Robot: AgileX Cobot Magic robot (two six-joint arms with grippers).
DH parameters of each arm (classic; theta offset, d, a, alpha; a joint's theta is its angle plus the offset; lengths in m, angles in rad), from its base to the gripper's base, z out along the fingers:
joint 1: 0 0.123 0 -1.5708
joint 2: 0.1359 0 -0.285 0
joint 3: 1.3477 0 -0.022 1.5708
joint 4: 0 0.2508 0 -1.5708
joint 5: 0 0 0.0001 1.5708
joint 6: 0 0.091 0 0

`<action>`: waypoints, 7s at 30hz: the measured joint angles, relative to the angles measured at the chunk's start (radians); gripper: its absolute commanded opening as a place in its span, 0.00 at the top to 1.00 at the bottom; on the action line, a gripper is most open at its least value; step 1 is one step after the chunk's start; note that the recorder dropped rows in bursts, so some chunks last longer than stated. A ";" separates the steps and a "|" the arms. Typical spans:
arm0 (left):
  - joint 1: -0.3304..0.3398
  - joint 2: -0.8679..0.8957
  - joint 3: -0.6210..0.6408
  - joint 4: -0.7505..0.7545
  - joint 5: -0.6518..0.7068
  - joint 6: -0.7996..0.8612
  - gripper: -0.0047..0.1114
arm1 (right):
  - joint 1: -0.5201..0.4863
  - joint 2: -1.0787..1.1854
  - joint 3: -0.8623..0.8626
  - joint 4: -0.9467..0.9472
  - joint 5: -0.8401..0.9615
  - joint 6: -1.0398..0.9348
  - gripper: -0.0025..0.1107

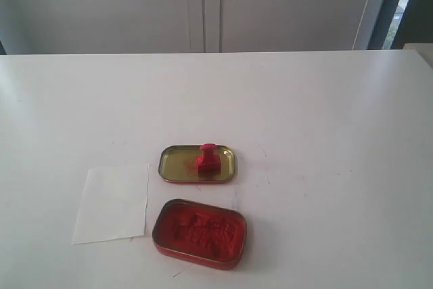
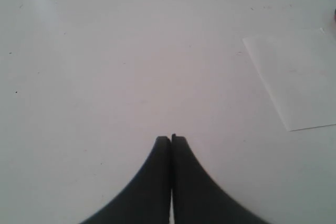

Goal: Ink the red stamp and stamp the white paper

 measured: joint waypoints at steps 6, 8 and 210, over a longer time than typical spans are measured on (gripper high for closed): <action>0.000 0.000 0.000 0.000 0.000 0.000 0.96 | 0.000 0.000 -0.012 0.000 0.087 0.000 0.98; 0.000 0.000 0.000 0.000 0.000 0.000 0.96 | 0.000 0.000 -0.042 0.007 0.139 0.000 0.98; 0.000 0.000 0.000 0.000 0.000 0.000 0.96 | 0.674 2.292 -1.856 0.219 1.226 -1.329 0.83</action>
